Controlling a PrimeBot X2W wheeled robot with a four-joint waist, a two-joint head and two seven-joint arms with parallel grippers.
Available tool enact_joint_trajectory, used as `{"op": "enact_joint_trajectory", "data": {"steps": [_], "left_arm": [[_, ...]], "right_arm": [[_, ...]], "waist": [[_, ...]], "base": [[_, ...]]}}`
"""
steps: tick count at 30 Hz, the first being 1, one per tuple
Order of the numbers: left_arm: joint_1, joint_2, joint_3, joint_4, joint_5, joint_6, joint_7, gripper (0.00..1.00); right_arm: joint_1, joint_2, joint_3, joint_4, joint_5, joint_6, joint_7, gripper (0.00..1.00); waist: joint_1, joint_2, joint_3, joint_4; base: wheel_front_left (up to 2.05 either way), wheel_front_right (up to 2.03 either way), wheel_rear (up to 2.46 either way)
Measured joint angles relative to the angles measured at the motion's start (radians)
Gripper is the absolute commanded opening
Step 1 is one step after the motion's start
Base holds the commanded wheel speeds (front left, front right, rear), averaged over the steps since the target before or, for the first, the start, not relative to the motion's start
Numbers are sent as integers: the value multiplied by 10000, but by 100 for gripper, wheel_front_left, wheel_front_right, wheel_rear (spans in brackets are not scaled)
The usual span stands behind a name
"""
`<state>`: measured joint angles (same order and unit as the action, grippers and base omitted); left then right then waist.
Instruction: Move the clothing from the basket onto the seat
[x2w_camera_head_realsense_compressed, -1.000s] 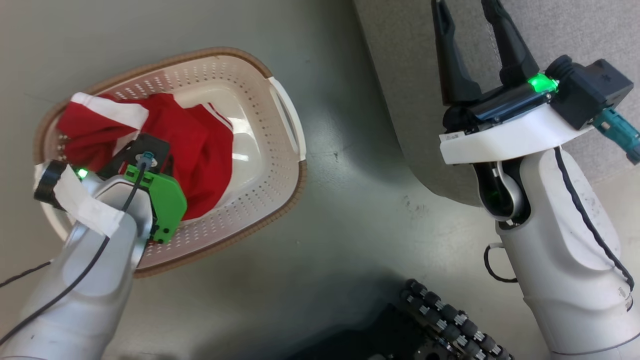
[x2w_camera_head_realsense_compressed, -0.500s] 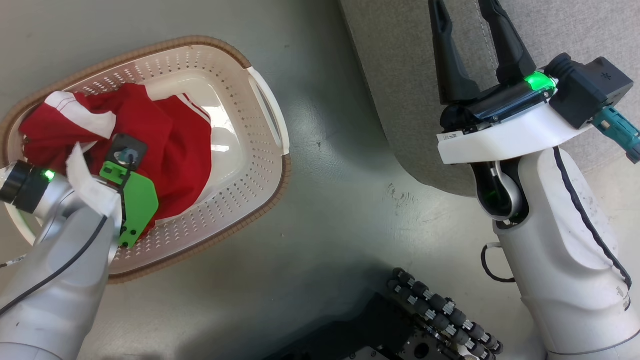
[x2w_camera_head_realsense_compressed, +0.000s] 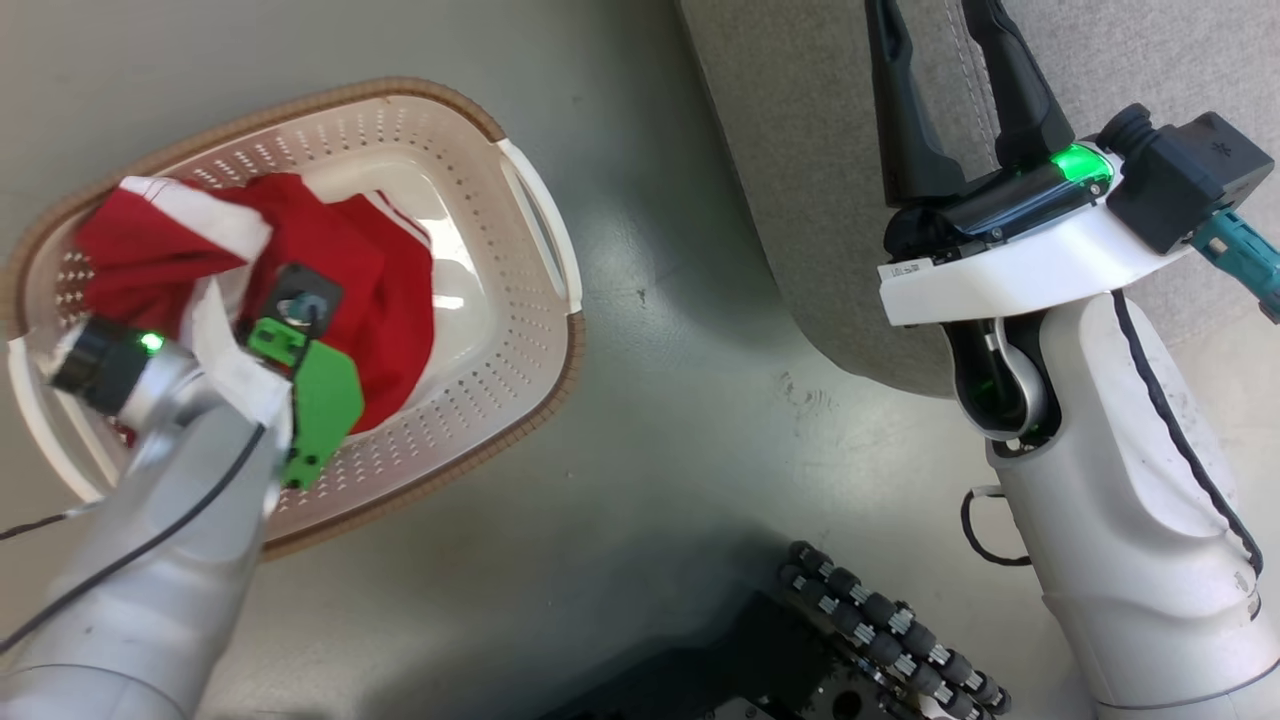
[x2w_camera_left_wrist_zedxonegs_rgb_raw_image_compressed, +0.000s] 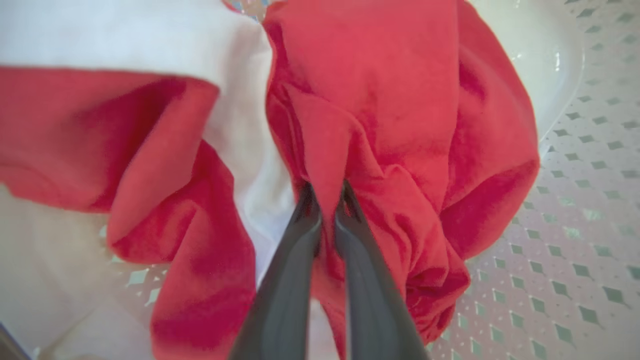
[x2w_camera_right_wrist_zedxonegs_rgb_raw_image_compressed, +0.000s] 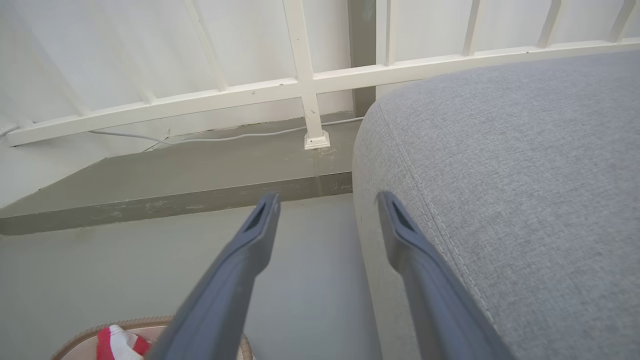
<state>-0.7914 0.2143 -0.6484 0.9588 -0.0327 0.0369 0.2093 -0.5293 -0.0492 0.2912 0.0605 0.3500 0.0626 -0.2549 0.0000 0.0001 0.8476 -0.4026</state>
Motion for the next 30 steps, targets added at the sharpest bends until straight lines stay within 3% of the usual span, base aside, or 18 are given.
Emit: {"op": "enact_joint_trajectory", "data": {"steps": [17,30], "left_arm": [[207,-1626,1001,-167,-1708,-61,-2127,0],[964,-1730,1597,-320,-2836,-460,-3653,0]], "right_arm": [[59,-75,-341,558,-909,77,0,100],[524,-405,-416,1072,-1302,180,0,100]], "waist": [[0,0,-1100,917],[0,0,-2386,1885]], "base": [[0,0,0],[0,0,0]]}}
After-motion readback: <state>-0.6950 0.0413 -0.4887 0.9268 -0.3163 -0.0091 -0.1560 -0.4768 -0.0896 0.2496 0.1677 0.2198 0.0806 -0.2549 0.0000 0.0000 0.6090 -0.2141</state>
